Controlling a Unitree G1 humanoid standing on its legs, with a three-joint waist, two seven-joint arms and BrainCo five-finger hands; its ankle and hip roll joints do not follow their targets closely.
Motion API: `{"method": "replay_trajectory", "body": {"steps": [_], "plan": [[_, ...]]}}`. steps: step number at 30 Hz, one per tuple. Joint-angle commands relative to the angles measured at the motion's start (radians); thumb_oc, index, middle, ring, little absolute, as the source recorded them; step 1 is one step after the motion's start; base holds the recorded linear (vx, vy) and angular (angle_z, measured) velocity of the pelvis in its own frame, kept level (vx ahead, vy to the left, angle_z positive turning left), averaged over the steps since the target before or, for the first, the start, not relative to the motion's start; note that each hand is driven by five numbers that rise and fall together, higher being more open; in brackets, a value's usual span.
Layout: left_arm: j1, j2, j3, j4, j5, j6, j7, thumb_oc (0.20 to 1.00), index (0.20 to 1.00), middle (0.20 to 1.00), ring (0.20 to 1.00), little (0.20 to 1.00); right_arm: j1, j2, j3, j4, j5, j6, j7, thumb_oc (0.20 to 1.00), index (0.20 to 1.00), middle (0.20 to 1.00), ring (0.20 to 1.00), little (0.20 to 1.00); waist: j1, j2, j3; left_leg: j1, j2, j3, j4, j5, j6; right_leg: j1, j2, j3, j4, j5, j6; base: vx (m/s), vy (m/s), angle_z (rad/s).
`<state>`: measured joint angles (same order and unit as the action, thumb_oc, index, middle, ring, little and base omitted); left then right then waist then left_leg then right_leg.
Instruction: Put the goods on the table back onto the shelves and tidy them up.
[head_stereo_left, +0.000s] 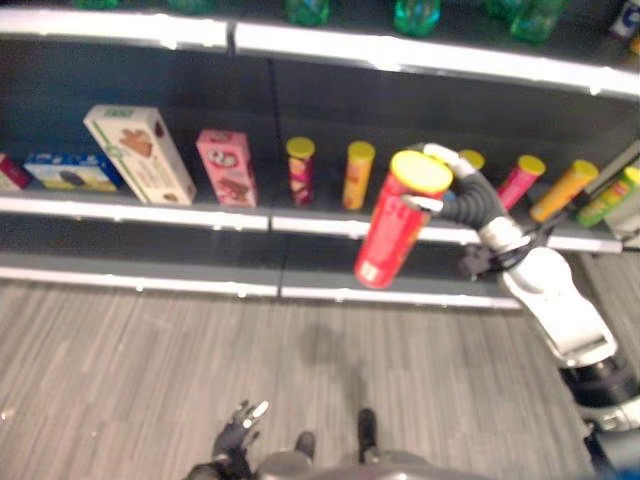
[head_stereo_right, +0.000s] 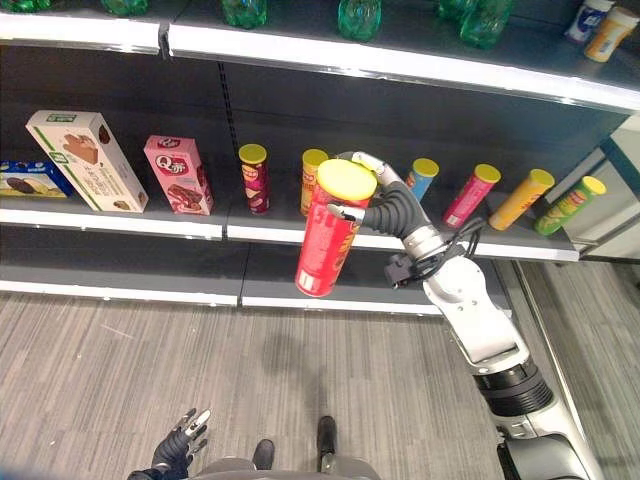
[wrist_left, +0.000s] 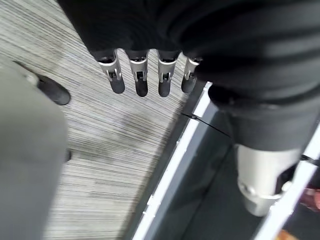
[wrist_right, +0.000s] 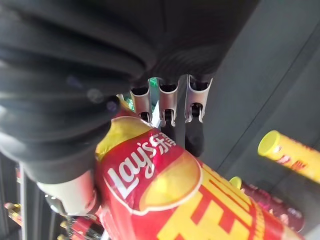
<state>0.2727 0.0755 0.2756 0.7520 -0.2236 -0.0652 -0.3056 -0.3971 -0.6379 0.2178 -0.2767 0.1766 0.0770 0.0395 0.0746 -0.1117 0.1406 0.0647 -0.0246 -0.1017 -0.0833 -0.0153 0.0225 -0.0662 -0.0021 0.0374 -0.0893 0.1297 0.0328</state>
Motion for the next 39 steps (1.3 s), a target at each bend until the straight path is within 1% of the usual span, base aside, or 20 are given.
{"method": "replay_trajectory", "body": {"steps": [1, 2, 5, 6, 8, 10, 12, 14, 17, 25, 26, 27, 28, 30, 32, 33, 35, 36, 38, 39], "plan": [[-0.016, -0.004, -0.041, -0.016, -0.007, -0.018, -0.010, 1.000, 1.000, 1.000, 1.000, 1.000, -0.100, -0.016, -0.075, -0.049, -0.003, -0.048, -0.027, 0.200, 0.200, 0.200, 0.200, 0.200, 0.001, 0.027, -0.007, -0.011, 0.125, 0.042, 0.124, 0.083, -0.016, 0.075, -0.003, -0.005, 0.002, 0.001, -0.001, 0.07, -0.190, -0.03], [-0.019, -0.015, -0.044, -0.016, -0.017, -0.016, -0.014, 1.000, 1.000, 1.000, 1.000, 1.000, -0.112, -0.019, -0.082, -0.036, -0.029, -0.044, -0.036, 0.200, 0.200, 0.200, 0.200, 0.200, 0.020, 0.009, 0.021, -0.083, 0.104, 0.018, 0.257, 0.062, -0.007, 0.103, -0.018, 0.001, 0.002, 0.015, -0.002, 0.06, -0.188, 0.11], [-0.019, -0.019, -0.049, -0.022, -0.022, -0.014, -0.019, 1.000, 1.000, 1.000, 1.000, 1.000, -0.120, -0.016, -0.077, -0.029, -0.032, -0.040, -0.035, 0.200, 0.200, 0.200, 0.200, 0.200, 0.030, 0.007, 0.035, -0.131, 0.083, -0.004, 0.364, 0.057, -0.004, 0.117, -0.019, 0.011, 0.003, 0.021, -0.008, 0.06, -0.114, 0.21], [-0.026, -0.003, -0.061, -0.013, -0.024, -0.009, -0.019, 1.000, 1.000, 1.000, 1.000, 1.000, -0.142, -0.030, -0.088, -0.004, -0.054, -0.031, -0.044, 0.200, 0.200, 0.200, 0.200, 0.200, 0.049, 0.014, 0.058, -0.221, 0.070, -0.004, 0.316, 0.045, -0.001, 0.159, -0.023, 0.032, 0.002, 0.006, -0.012, 0.16, -0.031, 0.09], [-0.024, 0.002, -0.065, -0.001, -0.018, -0.009, -0.023, 1.000, 1.000, 1.000, 1.000, 1.000, -0.148, -0.027, -0.104, -0.003, -0.048, -0.028, -0.049, 0.200, 0.200, 0.200, 0.200, 0.200, 0.060, 0.019, 0.059, -0.252, 0.082, 0.009, 0.186, 0.060, -0.003, 0.185, -0.020, 0.047, 0.002, -0.002, -0.014, 0.24, 0.011, 0.16], [-0.016, 0.017, -0.075, -0.007, -0.016, -0.009, -0.025, 1.000, 1.000, 1.000, 1.000, 1.000, -0.159, -0.042, -0.118, 0.012, -0.060, -0.024, -0.061, 0.200, 0.200, 0.200, 0.200, 0.200, 0.080, 0.026, 0.056, -0.295, 0.082, 0.029, 0.033, 0.105, -0.015, 0.213, -0.020, 0.055, 0.002, -0.004, -0.018, 0.21, 0.040, 0.04], [-0.015, 0.022, -0.069, -0.004, -0.016, -0.011, -0.026, 1.000, 1.000, 1.000, 1.000, 1.000, -0.168, -0.038, -0.117, 0.014, -0.058, -0.020, -0.065, 0.200, 0.200, 0.200, 0.200, 0.200, 0.088, 0.033, 0.049, -0.319, 0.075, 0.027, -0.004, 0.095, -0.017, 0.238, -0.022, 0.059, 0.003, -0.009, -0.022, 0.27, 0.092, -0.10], [-0.006, 0.039, -0.044, 0.009, -0.005, -0.013, -0.036, 1.000, 1.000, 1.000, 1.000, 1.000, -0.219, -0.009, -0.068, 0.037, -0.061, -0.011, -0.052, 0.200, 0.200, 0.200, 0.200, 0.200, 0.129, 0.051, 0.020, -0.323, 0.076, -0.008, 0.002, 0.128, -0.030, 0.271, -0.050, 0.082, 0.037, -0.009, -0.033, 0.42, 0.249, -0.27], [0.001, 0.044, -0.027, 0.005, 0.000, -0.025, -0.040, 1.000, 1.000, 1.000, 1.000, 1.000, -0.237, 0.030, -0.057, 0.043, -0.050, -0.009, -0.042, 0.200, 0.200, 0.200, 0.200, 0.200, 0.160, 0.054, 0.015, -0.294, 0.093, 0.006, 0.021, 0.161, -0.051, 0.271, -0.085, 0.085, 0.056, 0.001, -0.040, 0.21, 0.153, -1.65], [-0.002, 0.043, -0.037, -0.016, -0.013, -0.037, -0.034, 1.000, 1.000, 1.000, 1.000, 1.000, -0.260, 0.029, -0.048, 0.004, -0.037, -0.019, -0.065, 0.200, 0.200, 0.200, 0.200, 0.200, 0.173, 0.048, 0.047, -0.286, 0.072, 0.007, 0.037, 0.150, -0.052, 0.218, -0.125, 0.077, 0.086, -0.013, -0.024, 0.11, 0.117, -0.37], [0.007, 0.037, -0.035, -0.008, -0.011, -0.035, -0.035, 1.000, 1.000, 1.000, 1.000, 1.000, -0.238, 0.015, -0.041, -0.003, -0.034, -0.014, -0.052, 0.200, 0.200, 0.200, 0.200, 0.200, 0.155, 0.105, 0.079, -0.213, 0.095, -0.013, 0.046, 0.135, -0.044, 0.105, -0.103, 0.065, 0.359, 0.003, -0.033, 0.13, 0.182, -0.15], [0.008, 0.035, -0.036, -0.010, -0.011, -0.035, -0.034, 1.000, 1.000, 1.000, 1.000, 1.000, -0.239, 0.014, -0.040, -0.002, -0.034, -0.014, -0.052, 0.200, 0.200, 0.200, 0.200, 0.200, 0.158, 0.103, 0.084, -0.205, 0.093, -0.007, 0.042, 0.133, -0.045, 0.099, -0.105, 0.070, 0.381, -0.012, -0.035, 0.13, 0.271, -0.30], [0.000, 0.035, -0.036, -0.009, -0.024, -0.034, -0.033, 1.000, 1.000, 1.000, 1.000, 1.000, -0.254, 0.000, -0.016, 0.015, -0.028, -0.017, -0.045, 0.200, 0.200, 0.200, 0.200, 0.200, 0.133, 0.151, 0.127, -0.141, 0.129, -0.019, 0.030, 0.127, -0.045, 0.013, -0.056, 0.096, 0.519, -0.024, -0.042, 0.03, 0.048, -0.52], [0.000, 0.029, -0.027, -0.030, -0.037, -0.033, -0.033, 1.000, 1.000, 1.000, 1.000, 1.000, -0.259, 0.006, 0.009, 0.030, -0.018, -0.020, -0.033, 0.200, 0.200, 0.200, 0.200, 0.200, 0.136, 0.140, 0.140, -0.092, 0.132, -0.017, 0.013, 0.122, -0.048, -0.008, -0.102, 0.083, 0.437, -0.036, -0.057, 0.11, -0.045, -0.61], [-0.005, 0.024, -0.021, -0.040, -0.049, -0.037, -0.033, 1.000, 1.000, 1.000, 1.000, 1.000, -0.262, -0.006, 0.024, 0.028, -0.023, -0.022, -0.029, 0.200, 0.200, 0.200, 0.200, 0.200, 0.129, 0.121, 0.137, -0.057, 0.134, -0.028, -0.002, 0.106, -0.052, -0.045, -0.139, 0.093, 0.235, -0.063, -0.049, 0.19, -0.137, -0.28], [-0.004, 0.024, -0.021, -0.042, -0.050, -0.036, -0.033, 1.000, 1.000, 1.000, 1.000, 1.000, -0.262, -0.007, 0.024, 0.027, -0.023, -0.022, -0.029, 0.200, 0.200, 0.200, 0.200, 0.200, 0.125, 0.121, 0.137, -0.060, 0.131, -0.032, 0.000, 0.108, -0.051, -0.033, -0.143, 0.089, 0.208, -0.047, -0.046, 0.19, -0.107, -0.22], [-0.002, 0.031, -0.023, -0.052, -0.045, -0.035, -0.028, 1.000, 1.000, 1.000, 1.000, 1.000, -0.247, -0.006, 0.010, 0.013, -0.026, -0.019, -0.039, 0.200, 0.200, 0.200, 0.200, 0.200, 0.101, 0.104, 0.131, -0.047, 0.131, -0.045, -0.001, 0.097, -0.044, -0.042, -0.171, 0.101, 0.037, -0.030, -0.023, 0.22, -0.193, 0.07], [-0.002, 0.031, -0.007, -0.032, -0.036, -0.031, -0.031, 1.000, 1.000, 1.000, 1.000, 1.000, -0.208, 0.002, -0.016, -0.009, -0.022, -0.002, -0.062, 0.200, 0.200, 0.200, 0.200, 0.200, 0.085, 0.080, 0.117, -0.022, 0.134, -0.047, 0.010, 0.075, -0.028, -0.045, -0.156, 0.114, 0.037, -0.042, -0.006, 0.21, -0.313, 0.55], [-0.006, 0.028, 0.008, -0.032, -0.047, -0.028, -0.028, 1.000, 1.000, 1.000, 1.000, 1.000, -0.182, 0.001, -0.036, -0.073, -0.022, -0.009, -0.036, 0.200, 0.200, 0.200, 0.200, 0.200, 0.069, 0.085, 0.133, -0.033, 0.157, -0.049, 0.026, 0.082, -0.034, -0.059, -0.168, 0.088, 0.091, -0.022, 0.008, 0.04, -0.214, 1.31], [-0.026, 0.015, -0.007, -0.035, -0.056, -0.020, -0.023, 1.000, 1.000, 1.000, 1.000, 1.000, -0.180, 0.003, -0.043, -0.047, -0.043, -0.012, -0.025, 0.200, 0.200, 0.200, 0.200, 0.200, 0.054, 0.101, 0.173, -0.040, 0.193, -0.051, 0.055, 0.096, -0.046, -0.041, -0.169, 0.102, 0.130, -0.018, 0.024, -0.04, -0.119, 1.78]]}}
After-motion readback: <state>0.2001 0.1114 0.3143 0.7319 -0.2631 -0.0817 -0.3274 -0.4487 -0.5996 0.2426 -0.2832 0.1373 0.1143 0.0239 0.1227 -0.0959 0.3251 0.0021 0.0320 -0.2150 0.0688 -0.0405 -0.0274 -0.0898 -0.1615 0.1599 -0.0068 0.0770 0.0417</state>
